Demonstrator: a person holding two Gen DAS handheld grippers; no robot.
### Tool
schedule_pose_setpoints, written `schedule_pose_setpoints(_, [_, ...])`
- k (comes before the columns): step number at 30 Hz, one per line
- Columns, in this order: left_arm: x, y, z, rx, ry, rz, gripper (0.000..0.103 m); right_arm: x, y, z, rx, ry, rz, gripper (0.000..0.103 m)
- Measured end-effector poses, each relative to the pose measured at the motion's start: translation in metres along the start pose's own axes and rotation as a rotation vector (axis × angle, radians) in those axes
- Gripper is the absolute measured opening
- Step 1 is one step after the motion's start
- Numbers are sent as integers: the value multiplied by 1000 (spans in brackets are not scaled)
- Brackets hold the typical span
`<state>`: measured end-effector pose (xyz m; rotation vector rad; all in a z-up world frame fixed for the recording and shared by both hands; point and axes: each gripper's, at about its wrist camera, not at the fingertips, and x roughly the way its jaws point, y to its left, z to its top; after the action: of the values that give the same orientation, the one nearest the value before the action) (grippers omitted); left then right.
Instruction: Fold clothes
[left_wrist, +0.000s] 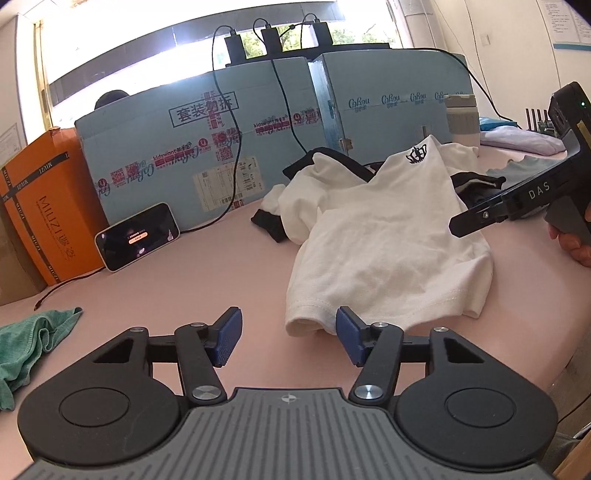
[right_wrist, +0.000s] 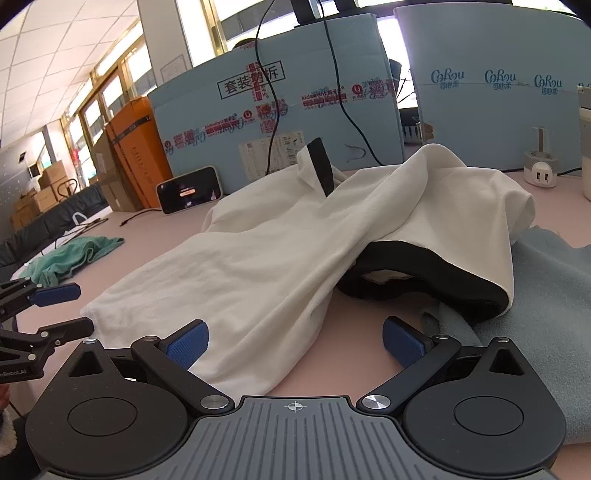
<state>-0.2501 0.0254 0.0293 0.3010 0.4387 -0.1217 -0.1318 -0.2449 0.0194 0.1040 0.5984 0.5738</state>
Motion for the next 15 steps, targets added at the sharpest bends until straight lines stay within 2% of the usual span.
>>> schedule_pose_setpoints(4, [-1, -1, -1, 21, 11, 1, 56, -1, 1, -1, 5, -3, 2, 102])
schedule_pose_setpoints(8, [-7, 2, -3, 16, 8, 21, 63, -5, 0, -2, 18, -18, 13, 102])
schedule_pose_setpoints(12, [-11, 12, -5, -20, 6, 50, 70, -20, 6, -10, 13, -43, 90, 102])
schedule_pose_setpoints(15, [-9, 16, -5, -56, -5, 37, 75, -24, 16, -21, 0, 10, 129, 101])
